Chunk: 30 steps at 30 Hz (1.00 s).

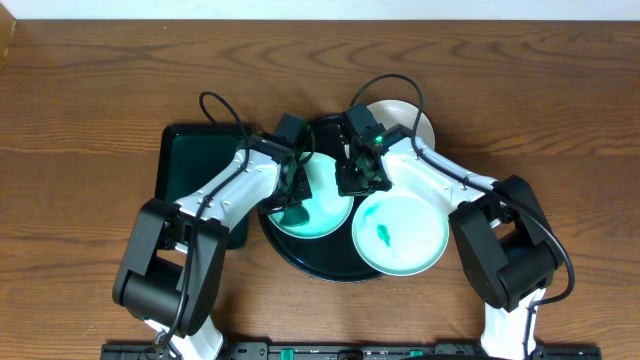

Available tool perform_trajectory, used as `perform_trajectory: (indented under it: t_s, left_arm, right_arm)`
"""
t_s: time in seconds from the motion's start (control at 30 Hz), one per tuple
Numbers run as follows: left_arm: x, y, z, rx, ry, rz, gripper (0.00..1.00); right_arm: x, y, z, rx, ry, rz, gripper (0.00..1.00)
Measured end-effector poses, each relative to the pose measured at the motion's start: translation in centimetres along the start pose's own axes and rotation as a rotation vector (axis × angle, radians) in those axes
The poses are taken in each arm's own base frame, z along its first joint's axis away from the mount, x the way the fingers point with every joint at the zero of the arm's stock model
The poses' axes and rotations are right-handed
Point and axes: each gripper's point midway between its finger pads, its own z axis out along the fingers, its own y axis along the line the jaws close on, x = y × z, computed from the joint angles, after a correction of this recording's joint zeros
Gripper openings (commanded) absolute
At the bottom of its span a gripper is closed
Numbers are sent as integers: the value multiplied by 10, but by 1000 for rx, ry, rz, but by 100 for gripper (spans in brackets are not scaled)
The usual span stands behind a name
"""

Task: Clean dirty plates on tray and stack at the side
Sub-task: 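Scrub the left plate with the sponge while right gripper holds plate, then withdraw the left gripper with sponge toward the green tray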

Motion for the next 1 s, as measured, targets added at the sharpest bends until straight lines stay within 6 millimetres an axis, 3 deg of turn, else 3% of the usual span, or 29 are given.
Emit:
perform_trajectory:
  t_s: [0.47, 0.67, 0.8, 0.9, 1.0]
  left_arm:
    - [-10, -3, 1, -17, -73, 0, 7]
    - [-20, -12, -10, 89, -68, 106, 7]
    - [-42, -7, -57, 153, -162, 119, 8]
    - [-72, 7, -134, 232, -350, 78, 7]
    - [-75, 35, -178, 241, -435, 17, 7]
  right_arm:
    - [2, 0, 0, -4, 8, -11, 1]
    - [2, 1, 0, -8, 10, -25, 1]
    - [2, 0, 0, -14, 13, -31, 1]
    - [2, 1, 0, -15, 12, -38, 1]
    - [2, 2, 0, -26, 13, -61, 1]
